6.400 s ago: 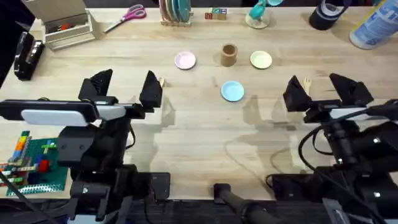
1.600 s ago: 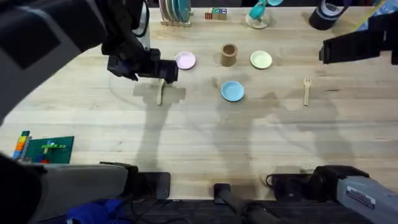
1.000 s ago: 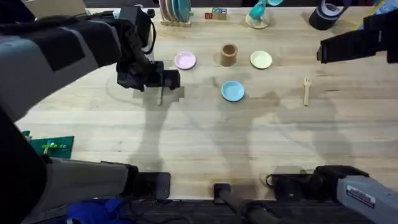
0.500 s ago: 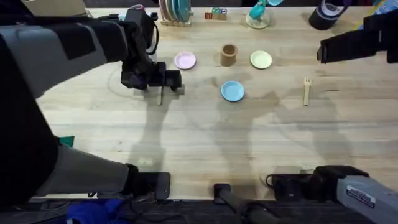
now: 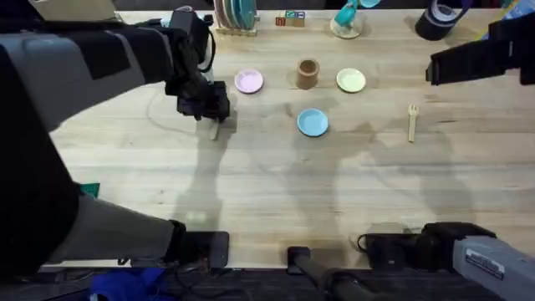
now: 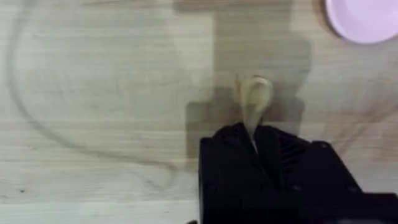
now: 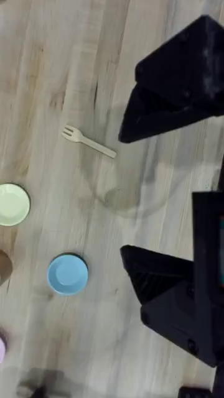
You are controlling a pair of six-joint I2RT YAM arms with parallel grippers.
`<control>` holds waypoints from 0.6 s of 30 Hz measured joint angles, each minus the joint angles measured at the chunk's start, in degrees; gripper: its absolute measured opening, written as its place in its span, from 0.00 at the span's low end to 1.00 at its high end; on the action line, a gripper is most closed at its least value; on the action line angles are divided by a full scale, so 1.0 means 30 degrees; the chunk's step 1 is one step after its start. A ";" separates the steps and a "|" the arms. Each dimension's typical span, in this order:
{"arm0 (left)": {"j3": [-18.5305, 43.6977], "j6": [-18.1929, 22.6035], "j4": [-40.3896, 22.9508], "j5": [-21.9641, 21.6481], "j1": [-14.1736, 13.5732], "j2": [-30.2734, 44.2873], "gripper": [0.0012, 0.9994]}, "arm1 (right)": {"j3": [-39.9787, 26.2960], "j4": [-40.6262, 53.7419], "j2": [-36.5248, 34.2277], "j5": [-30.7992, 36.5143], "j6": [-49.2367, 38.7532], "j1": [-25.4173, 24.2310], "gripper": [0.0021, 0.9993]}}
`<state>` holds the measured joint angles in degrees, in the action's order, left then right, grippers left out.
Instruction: Pick up a utensil and set it on the pink plate, then put the other utensil in the container.
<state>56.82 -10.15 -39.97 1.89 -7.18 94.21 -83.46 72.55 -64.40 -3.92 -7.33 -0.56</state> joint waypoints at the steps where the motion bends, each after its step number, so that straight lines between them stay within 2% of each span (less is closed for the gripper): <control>1: 0.0029 -0.0009 -0.0007 0.0007 -0.0007 0.0007 0.05 | 0.0000 0.0000 0.0000 0.0000 0.0000 0.0000 1.00; 12: 0.0640 -0.0058 -0.0632 0.0041 -0.0007 0.0394 0.04 | 0.0000 0.0000 -0.0005 0.0000 0.0000 0.0000 1.00; 15: 0.1451 -0.0058 -0.1628 0.0073 0.0007 0.0900 0.04 | 0.0000 0.0000 -0.0007 0.0000 0.0000 0.0000 1.00; 16: 0.2657 -0.0055 -0.2808 0.0080 0.0007 0.1232 0.04 | 0.0000 0.0000 0.0000 0.0000 0.0000 0.0000 1.00; 18: 0.3704 -0.0051 -0.3451 0.0080 -0.0030 0.1259 0.04 | 0.0000 0.0000 0.0000 0.0000 0.0000 0.0000 1.00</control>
<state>67.93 -10.31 -50.32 2.13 -7.27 97.99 -83.46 72.55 -64.40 -3.92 -7.33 -0.56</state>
